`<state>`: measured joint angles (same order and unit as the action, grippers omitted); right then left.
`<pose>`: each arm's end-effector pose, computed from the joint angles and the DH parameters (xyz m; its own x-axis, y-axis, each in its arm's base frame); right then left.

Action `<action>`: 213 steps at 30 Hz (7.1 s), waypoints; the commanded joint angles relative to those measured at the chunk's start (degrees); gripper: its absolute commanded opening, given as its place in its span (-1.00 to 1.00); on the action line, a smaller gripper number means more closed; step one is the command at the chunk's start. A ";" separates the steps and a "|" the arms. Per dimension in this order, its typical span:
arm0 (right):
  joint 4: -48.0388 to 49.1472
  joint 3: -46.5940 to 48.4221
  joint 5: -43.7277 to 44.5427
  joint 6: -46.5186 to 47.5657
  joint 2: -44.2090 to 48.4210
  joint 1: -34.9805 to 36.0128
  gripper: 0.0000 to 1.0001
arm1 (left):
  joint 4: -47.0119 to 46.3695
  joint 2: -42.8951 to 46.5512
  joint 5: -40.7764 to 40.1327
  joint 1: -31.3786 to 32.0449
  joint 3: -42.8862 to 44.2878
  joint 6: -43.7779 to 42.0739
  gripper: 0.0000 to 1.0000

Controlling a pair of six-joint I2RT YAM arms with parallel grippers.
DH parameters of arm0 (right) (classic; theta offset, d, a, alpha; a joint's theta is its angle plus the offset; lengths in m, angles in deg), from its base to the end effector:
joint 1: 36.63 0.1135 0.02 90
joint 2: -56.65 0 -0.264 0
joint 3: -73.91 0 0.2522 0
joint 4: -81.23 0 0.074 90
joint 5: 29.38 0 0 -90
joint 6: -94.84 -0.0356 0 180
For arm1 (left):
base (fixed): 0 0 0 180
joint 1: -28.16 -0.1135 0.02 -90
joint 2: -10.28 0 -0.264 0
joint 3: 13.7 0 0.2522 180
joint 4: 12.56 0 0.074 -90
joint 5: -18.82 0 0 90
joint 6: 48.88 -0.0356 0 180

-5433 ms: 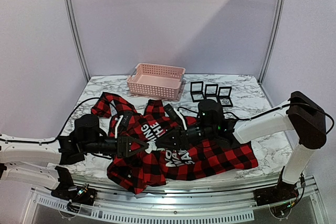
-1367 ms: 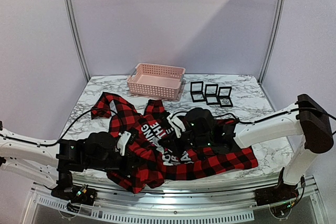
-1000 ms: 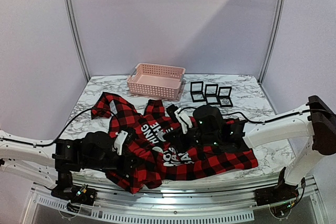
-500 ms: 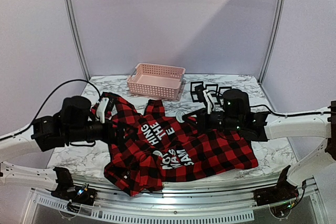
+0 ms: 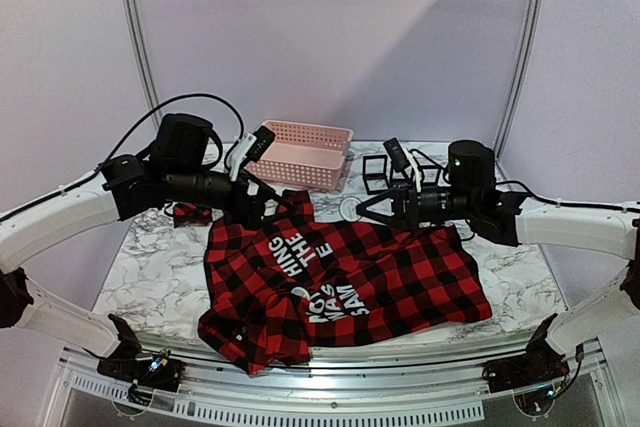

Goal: Remove the brooch from the garment
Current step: Pass from the right arm to the left, then close the brooch at the center of the board.

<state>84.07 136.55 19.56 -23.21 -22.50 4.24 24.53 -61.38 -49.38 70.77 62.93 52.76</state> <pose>0.2192 0.2206 0.2773 -0.6167 -0.0647 -0.7845 -0.7773 0.2074 0.5939 0.1963 -0.1985 0.3290 -0.5568 0.2576 -0.7897 0.7634 0.5334 -0.3643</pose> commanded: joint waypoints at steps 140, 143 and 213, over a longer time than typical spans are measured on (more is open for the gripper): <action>15.28 5.43 10.04 -4.42 -8.65 12.58 -0.51 | -29.92 -4.19 27.37 -1.15 -10.40 13.01 -1.00; 15.30 5.43 11.02 -4.80 -8.73 12.54 -0.53 | -29.92 -4.20 27.33 -1.04 -10.40 12.97 -1.00; 12.22 4.54 23.60 -10.91 -9.53 12.55 -0.94 | -28.95 -3.85 26.63 -1.39 -10.22 12.63 -1.00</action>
<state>99.46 141.60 34.99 -32.68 -32.03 17.42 -3.69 -65.18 -25.69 68.98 52.88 65.85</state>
